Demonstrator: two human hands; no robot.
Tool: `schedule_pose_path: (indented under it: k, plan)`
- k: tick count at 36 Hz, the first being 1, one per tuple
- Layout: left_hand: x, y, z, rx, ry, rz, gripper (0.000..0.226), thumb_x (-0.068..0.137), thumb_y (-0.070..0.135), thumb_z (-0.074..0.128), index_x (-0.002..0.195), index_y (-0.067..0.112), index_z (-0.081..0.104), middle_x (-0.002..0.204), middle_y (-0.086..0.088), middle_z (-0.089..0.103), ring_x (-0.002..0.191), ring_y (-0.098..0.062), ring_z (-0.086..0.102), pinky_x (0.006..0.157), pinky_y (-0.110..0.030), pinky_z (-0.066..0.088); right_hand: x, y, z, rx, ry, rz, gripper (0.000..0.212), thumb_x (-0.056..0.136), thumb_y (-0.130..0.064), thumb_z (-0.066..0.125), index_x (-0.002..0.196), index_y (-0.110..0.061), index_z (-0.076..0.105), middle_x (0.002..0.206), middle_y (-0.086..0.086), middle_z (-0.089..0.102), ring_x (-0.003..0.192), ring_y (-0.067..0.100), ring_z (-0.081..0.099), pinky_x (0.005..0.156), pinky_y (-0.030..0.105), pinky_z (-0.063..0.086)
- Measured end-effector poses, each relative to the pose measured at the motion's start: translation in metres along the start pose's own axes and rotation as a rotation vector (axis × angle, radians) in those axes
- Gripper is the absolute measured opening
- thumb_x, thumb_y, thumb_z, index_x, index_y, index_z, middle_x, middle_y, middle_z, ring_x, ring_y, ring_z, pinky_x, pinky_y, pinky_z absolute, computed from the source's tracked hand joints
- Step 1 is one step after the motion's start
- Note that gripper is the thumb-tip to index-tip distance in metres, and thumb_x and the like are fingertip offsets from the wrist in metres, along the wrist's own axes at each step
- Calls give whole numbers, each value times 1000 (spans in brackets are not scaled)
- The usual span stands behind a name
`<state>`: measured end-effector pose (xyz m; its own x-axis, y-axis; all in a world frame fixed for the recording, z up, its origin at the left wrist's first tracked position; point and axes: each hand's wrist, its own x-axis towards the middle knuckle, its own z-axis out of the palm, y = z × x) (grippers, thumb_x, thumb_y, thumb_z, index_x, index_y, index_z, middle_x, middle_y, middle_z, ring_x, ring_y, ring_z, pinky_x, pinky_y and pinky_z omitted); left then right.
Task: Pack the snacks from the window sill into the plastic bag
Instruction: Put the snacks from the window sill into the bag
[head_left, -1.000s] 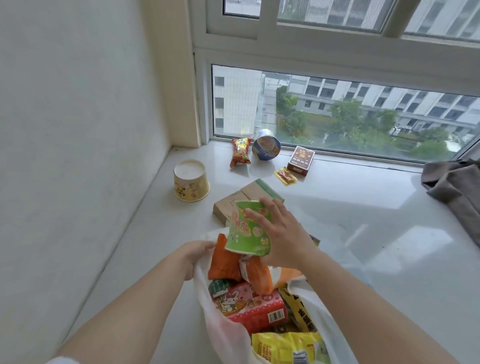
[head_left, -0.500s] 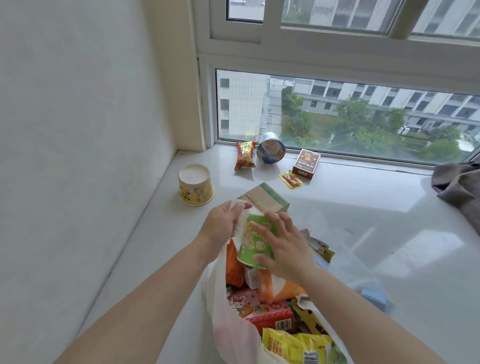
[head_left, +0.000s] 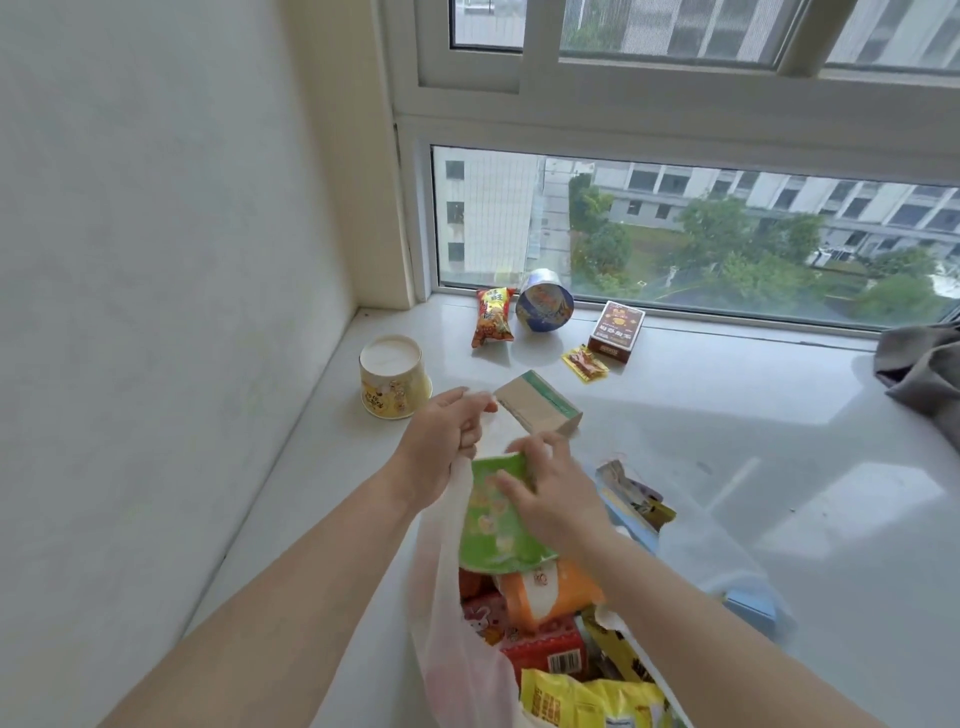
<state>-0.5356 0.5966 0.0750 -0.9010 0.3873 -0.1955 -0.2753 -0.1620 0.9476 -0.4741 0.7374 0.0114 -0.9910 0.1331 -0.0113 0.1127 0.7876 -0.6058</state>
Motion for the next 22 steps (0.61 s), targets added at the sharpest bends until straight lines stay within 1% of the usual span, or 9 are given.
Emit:
schedule_pose_path:
  k: [2, 4, 8, 11, 14, 16, 18, 20, 22]
  plan:
    - [-3, 3, 5, 44, -52, 31, 23, 94, 16, 51, 73, 9, 57, 45, 11, 31, 40, -5, 27, 40, -14, 26, -1, -14, 16, -34, -35, -45, 40, 87, -50, 45, 125, -38, 37, 140, 0, 29, 121, 25, 38, 95, 40, 39]
    - [-6, 4, 5, 79, -36, 43, 22, 94, 16, 52, 74, 9, 56, 44, 12, 31, 40, -4, 27, 40, -14, 27, 2, -21, 28, 47, -40, 78, 49, 91, -48, 43, 136, -37, 28, 141, 2, 28, 128, 26, 33, 98, 41, 35]
    - [-5, 4, -11, 18, 163, -19, 20, 91, 15, 52, 72, 11, 54, 43, 12, 29, 41, -5, 26, 40, -17, 24, 14, -12, 28, 297, 22, 340, 78, 82, -61, 54, 143, -27, 22, 142, 5, 31, 128, 27, 40, 96, 41, 40]
    - [3, 0, -24, 196, 359, -123, 19, 87, 17, 56, 69, 12, 53, 46, 6, 36, 44, -12, 31, 44, -24, 28, 17, 5, 21, 206, -51, 401, 76, 80, -65, 54, 135, -16, 35, 134, 7, 45, 119, 26, 48, 92, 39, 42]
    - [11, -7, -29, 489, 455, -196, 23, 86, 28, 56, 95, 7, 61, 75, -7, 54, 68, -27, 53, 64, -31, 40, 11, 18, 17, 113, -95, 348, 68, 80, -66, 52, 129, -20, 43, 127, 2, 53, 114, 20, 51, 90, 37, 46]
    - [17, -12, -27, 579, 465, -204, 38, 85, 33, 56, 116, 11, 54, 88, -2, 59, 85, -23, 58, 71, -32, 42, 4, 23, 16, 63, -125, 325, 70, 79, -66, 54, 132, -22, 40, 128, -1, 53, 115, 19, 52, 88, 36, 47]
    - [22, -15, -20, 673, 461, -193, 48, 83, 34, 57, 126, 15, 46, 96, 2, 59, 86, -16, 57, 70, -30, 40, -1, 24, 18, -3, -175, 295, 73, 78, -65, 56, 134, -23, 37, 128, 0, 51, 114, 20, 53, 86, 35, 48]
    - [29, -20, -13, 831, 427, -177, 58, 82, 35, 58, 134, 20, 37, 123, -5, 51, 106, -25, 54, 78, -32, 41, -1, 25, 15, -64, -228, 259, 74, 78, -63, 59, 135, -23, 37, 129, 1, 51, 115, 21, 53, 86, 35, 48]
    - [34, -26, -6, 1046, 391, -148, 66, 81, 35, 59, 139, 25, 31, 136, -9, 36, 121, -30, 42, 88, -38, 40, 6, 27, 7, -133, -279, 231, 67, 81, -60, 57, 135, -23, 42, 129, 0, 54, 114, 20, 54, 82, 32, 47]
